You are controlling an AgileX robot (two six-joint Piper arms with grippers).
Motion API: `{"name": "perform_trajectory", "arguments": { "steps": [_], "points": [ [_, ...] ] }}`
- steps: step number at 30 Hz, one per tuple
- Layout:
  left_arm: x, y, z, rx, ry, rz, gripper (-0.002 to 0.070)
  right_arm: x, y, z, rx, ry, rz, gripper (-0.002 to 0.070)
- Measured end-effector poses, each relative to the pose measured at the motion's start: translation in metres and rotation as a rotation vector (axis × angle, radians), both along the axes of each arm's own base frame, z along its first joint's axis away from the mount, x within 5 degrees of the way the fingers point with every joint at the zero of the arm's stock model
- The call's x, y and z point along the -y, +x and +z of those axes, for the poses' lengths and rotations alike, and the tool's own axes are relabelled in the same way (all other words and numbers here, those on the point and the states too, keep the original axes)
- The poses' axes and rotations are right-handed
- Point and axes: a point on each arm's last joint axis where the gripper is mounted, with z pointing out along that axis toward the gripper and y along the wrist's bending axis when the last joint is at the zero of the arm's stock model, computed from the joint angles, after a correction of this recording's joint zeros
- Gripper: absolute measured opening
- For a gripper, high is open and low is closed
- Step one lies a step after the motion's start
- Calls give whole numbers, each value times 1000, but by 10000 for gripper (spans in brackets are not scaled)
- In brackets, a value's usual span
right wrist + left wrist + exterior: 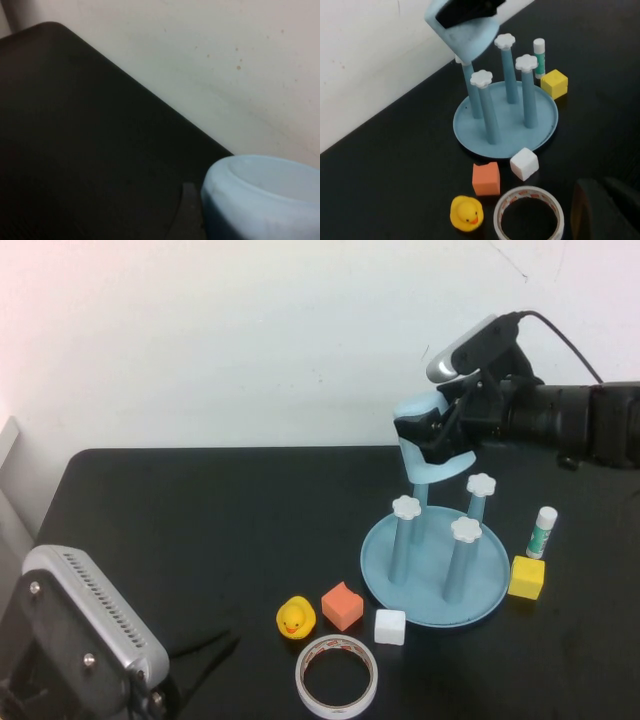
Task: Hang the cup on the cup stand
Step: Place the cup on the cup holder
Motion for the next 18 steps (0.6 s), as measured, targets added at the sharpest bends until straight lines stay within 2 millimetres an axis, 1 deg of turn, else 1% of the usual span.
{"name": "perform_trajectory", "arguments": {
  "steps": [5, 13, 18],
  "points": [
    [0, -1, -2, -17, 15, -6, 0, -3, 4, -2, 3, 16, 22, 562],
    [0, -1, -2, -22, 19, -7, 0, -5, 3, -1, 15, 12, 42, 561],
    [0, -1, -3, -23, 20, -8, 0, -9, 3, 2, 22, 41, 84, 559]
  ]
}}
